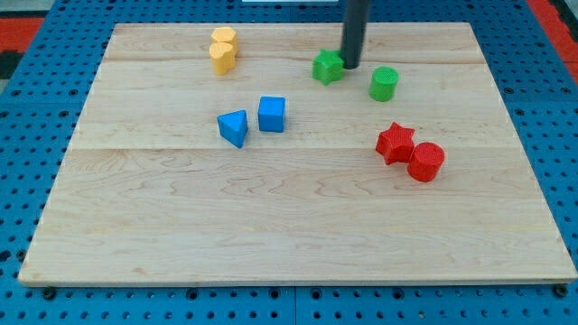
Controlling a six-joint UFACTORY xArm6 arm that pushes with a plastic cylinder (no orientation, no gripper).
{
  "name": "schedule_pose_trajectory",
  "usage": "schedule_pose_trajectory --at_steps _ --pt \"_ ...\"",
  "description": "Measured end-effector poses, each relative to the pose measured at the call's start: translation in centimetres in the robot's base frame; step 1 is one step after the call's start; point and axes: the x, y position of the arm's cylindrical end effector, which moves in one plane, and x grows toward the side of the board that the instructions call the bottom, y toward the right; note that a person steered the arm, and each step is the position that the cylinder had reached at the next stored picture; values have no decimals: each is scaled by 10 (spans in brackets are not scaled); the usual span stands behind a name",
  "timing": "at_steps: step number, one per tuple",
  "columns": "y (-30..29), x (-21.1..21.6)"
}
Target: Push the green circle into the red star
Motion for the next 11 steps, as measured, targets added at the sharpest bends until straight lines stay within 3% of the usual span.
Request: schedule_pose_trajectory --at_steps 2,3,4,5,7,9,10,11 --pt "-30 6" --pt "-74 2" --pt "-36 42" --pt "-78 52" --pt "-108 -2" --pt "67 11" --pt "97 25" --pt "94 68"
